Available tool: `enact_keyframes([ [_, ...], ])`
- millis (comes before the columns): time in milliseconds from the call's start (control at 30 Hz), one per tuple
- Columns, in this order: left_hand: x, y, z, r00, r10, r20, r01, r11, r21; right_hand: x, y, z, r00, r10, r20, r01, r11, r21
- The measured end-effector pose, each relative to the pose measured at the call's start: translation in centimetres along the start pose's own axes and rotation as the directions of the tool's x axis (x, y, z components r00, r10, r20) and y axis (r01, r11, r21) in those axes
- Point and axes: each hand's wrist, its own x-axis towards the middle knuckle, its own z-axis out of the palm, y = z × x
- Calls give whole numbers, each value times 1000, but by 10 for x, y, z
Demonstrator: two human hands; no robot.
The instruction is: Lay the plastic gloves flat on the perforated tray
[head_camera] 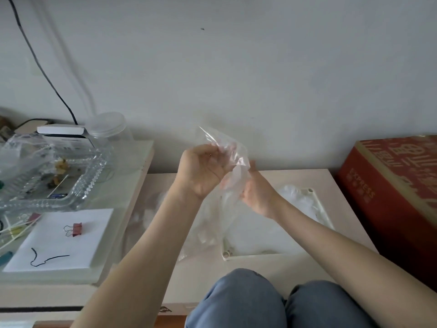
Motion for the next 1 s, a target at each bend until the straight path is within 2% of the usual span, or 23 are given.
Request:
enact_keyframes([
  [67,-2,-6,6,996,-11,93,12,1000,-3,-5,-4,-1,992,34,121,-62,969,239],
  [133,-1,-15,7,988,-28,154,20,998,55,-9,-10,-1,986,-41,164,-18,940,341],
  [200,6,-24,-2,986,-41,160,22,993,120,-16,-14,-8,993,-70,92,25,911,413],
  [300,23,-37,-25,997,-34,63,15,957,288,-28,-15,-36,998,-46,-41,60,875,481],
  [400,33,-50,-45,998,-20,-62,48,873,485,-37,-14,-59,978,-34,-206,114,915,388],
  [467,36,-57,-60,990,-10,-140,93,795,599,-37,-9,-70,974,-17,-225,97,932,349],
  [500,38,-62,-71,984,14,-177,116,707,698,-36,-5,-76,971,-5,-239,84,943,322],
  [533,40,-66,-83,979,57,-197,135,545,827,-37,-4,-78,967,13,-254,60,959,278],
  [600,42,-71,-108,977,111,-182,174,81,981,-36,2,-85,956,46,-291,8,984,179],
  [633,42,-72,-118,978,88,-187,196,-106,975,-36,5,-89,954,51,-295,-13,991,132],
  [700,42,-73,-135,964,-22,-266,244,-334,910,-36,11,-96,953,53,-299,-40,998,50],
  [767,40,-75,-144,940,-93,-328,242,-496,834,-36,17,-102,943,62,-326,-61,998,12],
  [833,39,-80,-145,945,-83,-317,209,-593,778,-36,20,-105,943,75,-325,-80,997,-1],
  [1000,42,-80,-140,968,-42,-246,162,-644,747,-33,19,-103,957,116,-266,-127,992,-26],
])
